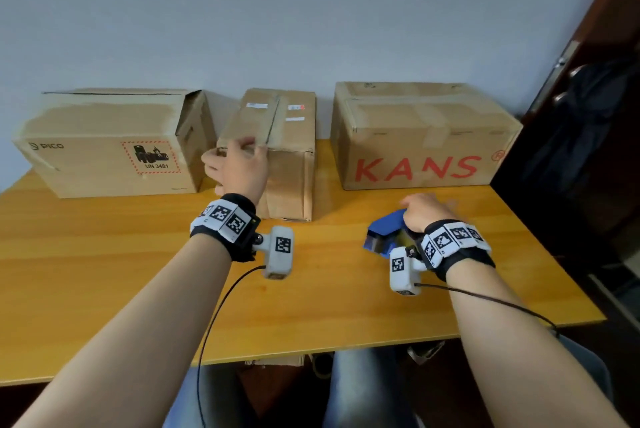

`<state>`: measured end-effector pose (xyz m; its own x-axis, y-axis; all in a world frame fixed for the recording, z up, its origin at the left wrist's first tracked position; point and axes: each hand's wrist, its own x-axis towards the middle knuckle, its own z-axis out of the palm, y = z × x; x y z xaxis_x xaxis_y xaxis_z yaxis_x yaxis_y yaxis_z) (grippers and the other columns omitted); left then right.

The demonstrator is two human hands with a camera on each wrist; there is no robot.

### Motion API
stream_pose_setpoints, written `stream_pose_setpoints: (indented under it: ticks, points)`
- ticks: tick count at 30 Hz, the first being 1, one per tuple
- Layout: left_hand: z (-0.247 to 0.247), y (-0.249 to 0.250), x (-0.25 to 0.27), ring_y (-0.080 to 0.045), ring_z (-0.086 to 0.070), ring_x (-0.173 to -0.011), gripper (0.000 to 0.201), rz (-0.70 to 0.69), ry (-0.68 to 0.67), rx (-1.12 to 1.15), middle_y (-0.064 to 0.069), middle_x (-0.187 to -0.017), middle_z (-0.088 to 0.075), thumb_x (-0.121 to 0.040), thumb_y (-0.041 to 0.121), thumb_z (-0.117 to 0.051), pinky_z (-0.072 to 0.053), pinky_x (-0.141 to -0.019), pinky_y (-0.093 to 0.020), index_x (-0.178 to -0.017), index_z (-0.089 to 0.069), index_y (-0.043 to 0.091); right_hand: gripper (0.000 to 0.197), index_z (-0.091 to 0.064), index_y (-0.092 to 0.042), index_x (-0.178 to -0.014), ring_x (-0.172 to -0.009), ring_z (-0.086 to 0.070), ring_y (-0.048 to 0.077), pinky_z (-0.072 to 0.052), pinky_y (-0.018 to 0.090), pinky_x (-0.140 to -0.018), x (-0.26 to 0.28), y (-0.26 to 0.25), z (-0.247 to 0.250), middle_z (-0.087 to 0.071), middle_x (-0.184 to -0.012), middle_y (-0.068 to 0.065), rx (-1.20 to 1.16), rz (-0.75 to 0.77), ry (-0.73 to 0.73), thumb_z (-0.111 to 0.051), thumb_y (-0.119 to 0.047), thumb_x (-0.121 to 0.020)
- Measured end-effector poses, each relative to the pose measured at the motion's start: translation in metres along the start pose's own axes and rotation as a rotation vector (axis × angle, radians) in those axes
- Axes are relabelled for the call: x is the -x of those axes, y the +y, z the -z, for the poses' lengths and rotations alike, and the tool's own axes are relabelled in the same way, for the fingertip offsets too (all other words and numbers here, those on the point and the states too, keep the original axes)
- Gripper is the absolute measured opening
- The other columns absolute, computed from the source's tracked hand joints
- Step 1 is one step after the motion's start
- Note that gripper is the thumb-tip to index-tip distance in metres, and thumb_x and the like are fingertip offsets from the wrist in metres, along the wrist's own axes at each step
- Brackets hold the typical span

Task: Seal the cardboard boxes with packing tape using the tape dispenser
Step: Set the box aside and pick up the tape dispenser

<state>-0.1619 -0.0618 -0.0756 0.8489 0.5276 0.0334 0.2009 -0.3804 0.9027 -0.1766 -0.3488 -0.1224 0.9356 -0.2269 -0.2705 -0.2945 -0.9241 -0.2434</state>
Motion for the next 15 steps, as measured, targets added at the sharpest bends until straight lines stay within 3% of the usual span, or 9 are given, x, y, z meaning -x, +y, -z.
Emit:
stream_pose_setpoints:
  ticks: [1,3,5,8,11,13,15]
  points:
    - [-0.005,0.0,0.004,-0.033,-0.019,-0.139,0.027,-0.024,-0.004,0.003,-0.011,-0.151,-0.017,-0.096,0.032,-0.055,-0.029,-0.11,-0.045,-0.123,-0.06,0.028,0.052,-0.056,-0.022,-0.14,-0.127,-0.052,0.033,-0.046,0.042,-0.1,-0.002,0.008,-0.001,-0.048,-0.148,0.01,0.003,0.014,-0.027,-0.044,0.0,-0.095]
    - [-0.013,0.0,0.008,-0.035,-0.011,-0.144,0.027,-0.064,-0.019,0.014,-0.012,-0.156,-0.008,-0.097,0.028,-0.053,-0.026,-0.114,-0.043,-0.123,-0.06,0.025,0.053,-0.056,-0.022,-0.14,-0.123,-0.056,0.031,-0.05,0.044,-0.099,-0.004,0.017,-0.001,-0.055,-0.143,0.007,-0.017,0.022,-0.021,-0.044,0.003,-0.095]
    - [-0.016,0.0,0.01,-0.034,0.001,-0.149,0.024,-0.112,-0.03,0.012,-0.008,-0.163,0.001,-0.098,0.026,-0.052,-0.019,-0.118,-0.045,-0.12,-0.061,0.024,0.048,-0.06,-0.019,-0.134,-0.108,-0.06,0.031,-0.053,0.041,-0.088,-0.005,0.023,-0.003,-0.061,-0.133,0.009,-0.038,0.025,0.006,-0.044,0.003,-0.095]
    - [-0.017,-0.002,0.009,-0.033,-0.003,-0.151,0.023,-0.197,-0.047,-0.015,-0.002,-0.164,-0.01,-0.099,0.027,-0.053,-0.014,-0.12,-0.04,-0.119,-0.062,0.021,0.039,-0.061,-0.015,-0.128,-0.087,-0.058,0.03,-0.05,0.04,-0.071,-0.008,0.031,-0.009,-0.066,-0.119,0.011,-0.046,-0.016,0.049,-0.046,0.0,-0.095]
    - [-0.014,-0.002,0.013,-0.03,-0.021,-0.143,0.024,-0.223,-0.052,0.011,0.001,-0.151,-0.032,-0.1,0.03,-0.054,-0.024,-0.106,-0.025,-0.119,-0.063,0.019,0.04,-0.058,-0.025,-0.133,-0.092,-0.061,0.028,-0.048,0.036,-0.072,-0.008,0.036,-0.015,-0.066,-0.119,0.004,-0.047,-0.04,0.069,-0.053,-0.009,-0.097]
    - [-0.012,-0.001,0.017,-0.029,-0.025,-0.137,0.022,-0.226,-0.049,0.021,0.002,-0.145,-0.036,-0.1,0.033,-0.054,-0.026,-0.097,-0.023,-0.116,-0.064,0.02,0.038,-0.061,-0.026,-0.129,-0.094,-0.063,0.027,-0.052,0.036,-0.077,-0.009,0.035,-0.016,-0.066,-0.111,0.001,-0.084,-0.009,0.045,-0.065,-0.014,-0.093]
    - [-0.01,0.0,0.021,-0.028,-0.026,-0.134,0.019,-0.223,-0.05,0.023,0.003,-0.143,-0.037,-0.1,0.033,-0.055,-0.028,-0.093,-0.024,-0.112,-0.065,0.022,0.043,-0.063,-0.021,-0.128,-0.099,-0.063,0.028,-0.052,0.037,-0.081,-0.01,0.033,-0.016,-0.066,-0.115,0.002,-0.202,0.05,0.036,-0.076,-0.017,-0.087]
